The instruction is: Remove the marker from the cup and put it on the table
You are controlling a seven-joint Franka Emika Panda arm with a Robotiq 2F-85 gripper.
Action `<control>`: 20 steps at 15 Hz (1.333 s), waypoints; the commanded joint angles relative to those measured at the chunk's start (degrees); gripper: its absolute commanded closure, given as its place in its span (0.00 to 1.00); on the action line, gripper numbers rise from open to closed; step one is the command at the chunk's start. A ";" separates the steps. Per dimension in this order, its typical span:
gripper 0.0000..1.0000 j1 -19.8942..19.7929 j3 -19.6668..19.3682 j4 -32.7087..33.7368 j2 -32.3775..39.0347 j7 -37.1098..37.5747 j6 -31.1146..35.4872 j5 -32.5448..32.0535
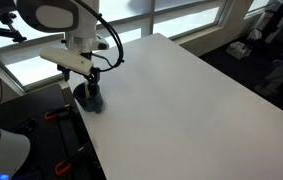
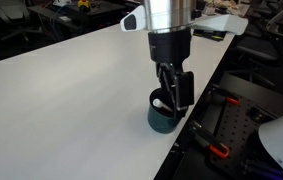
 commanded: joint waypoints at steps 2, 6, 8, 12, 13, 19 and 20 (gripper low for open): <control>0.00 -1.26 -0.19 0.08 0.63 0.47 0.37 -0.83; 0.00 -1.58 -0.15 0.10 1.02 0.62 0.43 -1.00; 0.00 -1.52 -0.05 0.56 1.56 0.39 0.46 -1.11; 0.06 -1.53 0.07 1.01 2.14 -0.19 0.56 -0.99; 0.12 -1.55 0.12 1.04 2.20 -0.27 0.60 -0.96; 0.28 -1.75 0.08 1.55 2.70 -1.31 0.45 -0.83; 0.27 -1.85 0.01 1.64 2.80 -1.66 0.36 -0.85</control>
